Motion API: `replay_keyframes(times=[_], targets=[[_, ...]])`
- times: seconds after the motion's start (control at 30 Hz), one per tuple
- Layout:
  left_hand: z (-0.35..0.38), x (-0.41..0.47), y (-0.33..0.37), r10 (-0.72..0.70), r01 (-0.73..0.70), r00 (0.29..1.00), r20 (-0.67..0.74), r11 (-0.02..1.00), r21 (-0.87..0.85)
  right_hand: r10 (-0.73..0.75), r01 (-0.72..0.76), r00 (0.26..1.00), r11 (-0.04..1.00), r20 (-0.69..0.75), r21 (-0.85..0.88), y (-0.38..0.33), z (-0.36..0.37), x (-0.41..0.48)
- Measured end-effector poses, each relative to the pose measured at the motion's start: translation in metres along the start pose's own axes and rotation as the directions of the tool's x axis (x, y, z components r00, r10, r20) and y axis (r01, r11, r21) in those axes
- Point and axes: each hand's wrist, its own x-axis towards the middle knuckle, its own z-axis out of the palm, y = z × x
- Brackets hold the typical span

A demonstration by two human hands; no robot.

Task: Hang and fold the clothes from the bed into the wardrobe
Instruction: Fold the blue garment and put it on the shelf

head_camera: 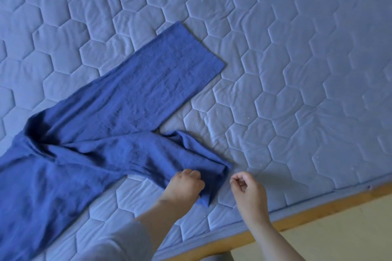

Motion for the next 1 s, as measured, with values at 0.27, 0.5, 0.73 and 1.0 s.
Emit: replay_keyframes(times=[0.27, 0.5, 0.73, 1.0], targets=[[0.006, 0.001, 0.0, -0.04, 0.04, 0.999, -0.032, 0.999, -0.014, 0.016, -0.016, 1.0, 1.0, 0.026, 0.024, 0.012, -0.002, 0.0], [-0.024, -0.014, -0.009, -0.256, 0.081, 0.921, -0.293, 0.862, -0.5, -0.01, 0.011, 1.0, 0.996, -0.012, 0.091, 0.01, 0.0, -0.006], [-0.088, 0.007, -0.048, -0.446, 0.063, 0.777, -0.445, 0.757, -0.65, -0.087, 0.102, 0.991, 0.982, -0.098, 0.16, -0.021, 0.009, 0.012], [-0.132, 0.054, -0.076, -0.436, 0.015, 0.786, -0.439, 0.724, -0.69, -0.012, 0.021, 0.999, 0.972, -0.039, 0.233, -0.056, 0.022, 0.063]])
